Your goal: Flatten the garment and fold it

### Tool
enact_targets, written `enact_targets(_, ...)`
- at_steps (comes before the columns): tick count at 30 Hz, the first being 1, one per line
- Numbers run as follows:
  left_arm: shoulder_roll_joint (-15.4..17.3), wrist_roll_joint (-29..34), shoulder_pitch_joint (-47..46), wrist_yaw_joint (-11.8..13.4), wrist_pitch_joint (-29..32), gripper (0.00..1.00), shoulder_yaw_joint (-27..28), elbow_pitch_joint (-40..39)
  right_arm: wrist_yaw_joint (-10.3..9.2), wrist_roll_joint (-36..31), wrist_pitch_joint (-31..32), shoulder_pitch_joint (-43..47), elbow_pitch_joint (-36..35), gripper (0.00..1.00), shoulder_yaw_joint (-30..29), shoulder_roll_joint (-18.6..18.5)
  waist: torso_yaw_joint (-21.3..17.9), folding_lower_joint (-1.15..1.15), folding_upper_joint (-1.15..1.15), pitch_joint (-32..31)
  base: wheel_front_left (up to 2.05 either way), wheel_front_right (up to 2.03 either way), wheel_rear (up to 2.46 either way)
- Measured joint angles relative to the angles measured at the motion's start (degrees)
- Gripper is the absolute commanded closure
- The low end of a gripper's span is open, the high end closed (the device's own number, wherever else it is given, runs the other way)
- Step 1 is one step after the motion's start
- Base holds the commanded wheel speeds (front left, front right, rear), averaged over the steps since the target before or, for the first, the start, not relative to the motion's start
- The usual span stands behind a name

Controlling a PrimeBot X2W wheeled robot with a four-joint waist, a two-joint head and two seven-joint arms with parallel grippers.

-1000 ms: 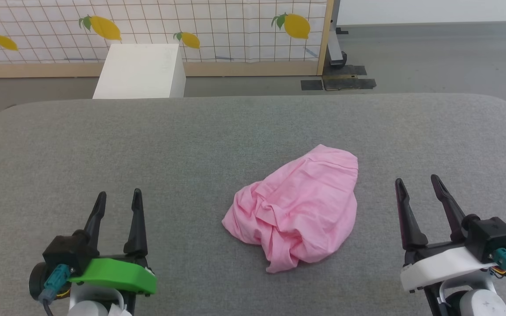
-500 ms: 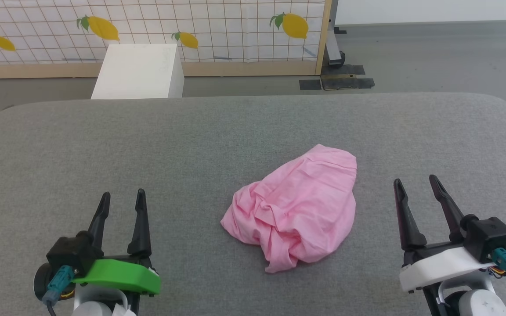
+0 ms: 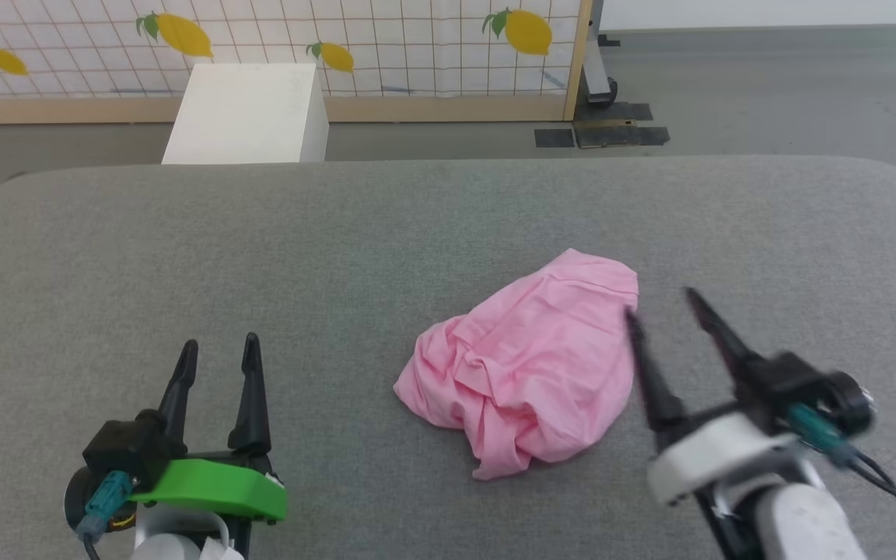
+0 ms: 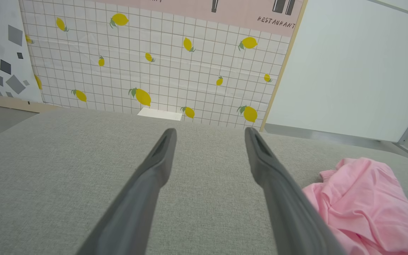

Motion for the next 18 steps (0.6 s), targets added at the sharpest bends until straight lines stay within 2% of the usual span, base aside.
enact_targets(4,-0.68,0.01,-0.29,-0.25,0.00,0.00,-0.29,-0.01,0.00,-3.12,8.05,-4.60,2.82,0.00,7.33,0.11,0.79,0.00,0.00,0.71,0.00,0.00,0.00)
enact_targets(8,-0.85,0.00,-0.88,-0.65,0.00,0.00,-0.58,-0.14,0.01,-3.82,20.70,-6.99,8.05,0.00,12.34,0.07,2.05,0.00,0.00,1.54,0.00,0.00,0.00)
enact_targets(13,-1.04,-0.02,-1.32,-0.76,0.00,0.00,-1.14,-0.22,0.00,-3.80,32.04,-8.93,10.48,0.00,15.29,-0.56,3.80,0.00,0.00,2.84,0.00,0.00,0.00)
enact_targets(18,-1.14,-0.19,-2.14,-1.23,0.00,0.00,-1.12,-0.01,0.00,-4.83,39.35,-8.95,10.74,0.00,15.34,-1.94,5.44,0.00,0.00,3.94,0.00,0.00,0.00)
